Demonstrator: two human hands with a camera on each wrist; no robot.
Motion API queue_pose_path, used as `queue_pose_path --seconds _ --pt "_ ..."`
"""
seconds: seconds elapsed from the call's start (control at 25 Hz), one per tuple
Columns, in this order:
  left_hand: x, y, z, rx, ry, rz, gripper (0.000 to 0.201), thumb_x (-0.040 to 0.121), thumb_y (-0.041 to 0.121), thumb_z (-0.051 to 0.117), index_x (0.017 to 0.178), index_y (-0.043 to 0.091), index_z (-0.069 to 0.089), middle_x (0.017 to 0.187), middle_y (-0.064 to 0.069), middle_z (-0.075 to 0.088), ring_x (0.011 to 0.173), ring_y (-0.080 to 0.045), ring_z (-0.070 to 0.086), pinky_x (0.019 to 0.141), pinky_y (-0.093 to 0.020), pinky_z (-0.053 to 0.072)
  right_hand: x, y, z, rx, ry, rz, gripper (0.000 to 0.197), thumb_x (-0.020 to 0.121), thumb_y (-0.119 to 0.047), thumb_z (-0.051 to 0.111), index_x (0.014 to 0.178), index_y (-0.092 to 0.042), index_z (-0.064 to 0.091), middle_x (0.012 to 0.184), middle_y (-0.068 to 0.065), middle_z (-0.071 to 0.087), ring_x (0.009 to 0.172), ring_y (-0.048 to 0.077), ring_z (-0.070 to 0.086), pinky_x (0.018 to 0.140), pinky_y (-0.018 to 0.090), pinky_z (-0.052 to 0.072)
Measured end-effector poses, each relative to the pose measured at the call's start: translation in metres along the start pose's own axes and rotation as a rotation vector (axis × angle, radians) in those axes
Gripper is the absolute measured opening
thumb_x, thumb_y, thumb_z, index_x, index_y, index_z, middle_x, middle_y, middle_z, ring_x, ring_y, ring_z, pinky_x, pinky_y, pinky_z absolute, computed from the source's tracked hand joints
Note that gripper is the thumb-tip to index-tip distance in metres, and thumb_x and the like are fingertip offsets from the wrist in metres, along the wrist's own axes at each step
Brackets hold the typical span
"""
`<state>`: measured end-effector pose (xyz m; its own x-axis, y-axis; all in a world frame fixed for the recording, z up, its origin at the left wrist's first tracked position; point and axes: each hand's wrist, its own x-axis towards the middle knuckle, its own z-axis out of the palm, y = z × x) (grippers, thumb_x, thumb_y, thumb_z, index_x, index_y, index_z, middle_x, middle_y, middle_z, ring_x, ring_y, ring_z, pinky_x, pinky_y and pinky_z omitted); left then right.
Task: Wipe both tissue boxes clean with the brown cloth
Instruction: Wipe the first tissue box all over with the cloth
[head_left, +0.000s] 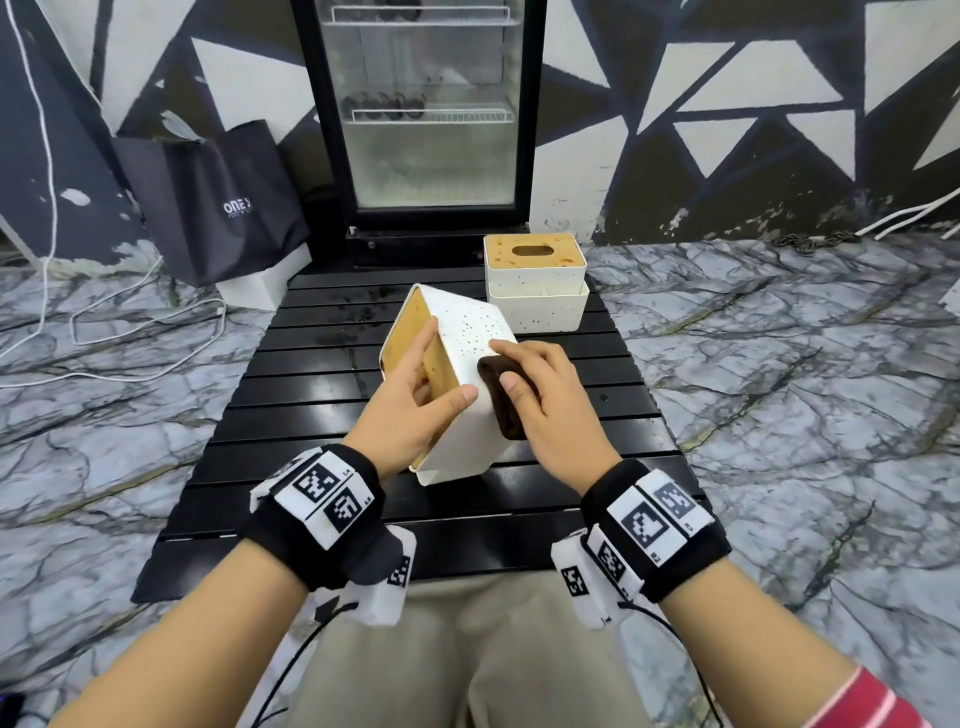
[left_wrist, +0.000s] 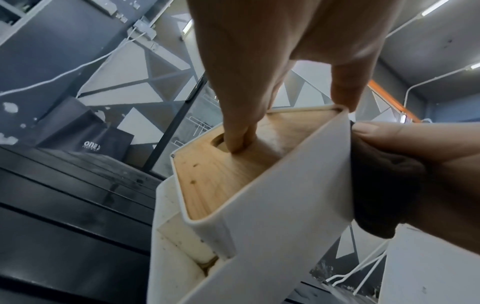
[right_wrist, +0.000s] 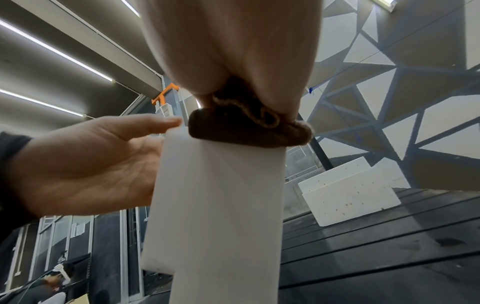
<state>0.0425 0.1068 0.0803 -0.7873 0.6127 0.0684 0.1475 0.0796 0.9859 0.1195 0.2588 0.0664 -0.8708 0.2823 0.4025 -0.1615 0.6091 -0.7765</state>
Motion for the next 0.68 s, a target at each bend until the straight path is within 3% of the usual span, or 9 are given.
queue_pose_path --seconds 0.16,0.28,0.4,0.52,0.68 --pt "0.0 -0.001 -0.005 0.053 -0.059 0.032 0.083 0.087 0.01 0.06 0.15 0.029 0.01 0.148 0.003 0.037 0.121 0.005 0.048 0.096 -0.008 0.041 -0.007 0.007 0.001 0.113 0.143 0.04 0.027 0.091 -0.02 0.05 0.117 -0.02 0.055 0.116 -0.004 0.056 0.11 0.013 0.05 0.098 0.035 0.041" --pt "0.0 0.0 -0.006 0.062 -0.077 0.045 0.082 0.088 0.01 0.058 0.15 0.027 0.007 0.138 0.012 0.042 0.106 0.019 0.051 0.086 -0.003 0.041 -0.017 0.005 0.011 0.085 0.178 -0.02 0.032 0.089 -0.024 0.048 0.12 -0.02 0.055 0.117 -0.013 0.05 0.116 0.012 0.046 0.102 0.03 0.036" --pt "-0.002 -0.003 -0.007 0.063 -0.096 0.053 0.082 0.088 0.006 0.057 0.15 0.026 0.007 0.127 0.022 0.045 0.105 0.019 0.053 0.085 -0.003 0.041 -0.016 -0.004 0.018 0.053 0.117 -0.063 0.036 0.09 -0.023 0.044 0.124 -0.019 0.053 0.121 -0.01 0.049 0.12 0.013 0.041 0.104 0.023 0.028" --pt "-0.004 -0.004 -0.007 0.07 -0.102 0.061 0.081 0.088 0.005 0.057 0.15 0.026 0.008 0.129 0.021 0.044 0.107 0.017 0.053 0.085 -0.004 0.04 -0.004 -0.005 0.013 0.051 0.086 -0.053 0.036 0.09 -0.023 0.042 0.124 -0.018 0.055 0.123 -0.003 0.054 0.12 0.015 0.043 0.104 0.025 0.029" --pt "-0.003 -0.005 -0.009 0.056 -0.103 0.052 0.081 0.089 0.006 0.056 0.15 0.026 0.007 0.131 0.017 0.044 0.106 0.017 0.053 0.086 -0.004 0.041 -0.011 -0.001 0.014 0.042 0.12 -0.03 0.037 0.089 -0.023 0.043 0.125 -0.018 0.053 0.119 -0.007 0.051 0.119 0.016 0.044 0.103 0.028 0.032"
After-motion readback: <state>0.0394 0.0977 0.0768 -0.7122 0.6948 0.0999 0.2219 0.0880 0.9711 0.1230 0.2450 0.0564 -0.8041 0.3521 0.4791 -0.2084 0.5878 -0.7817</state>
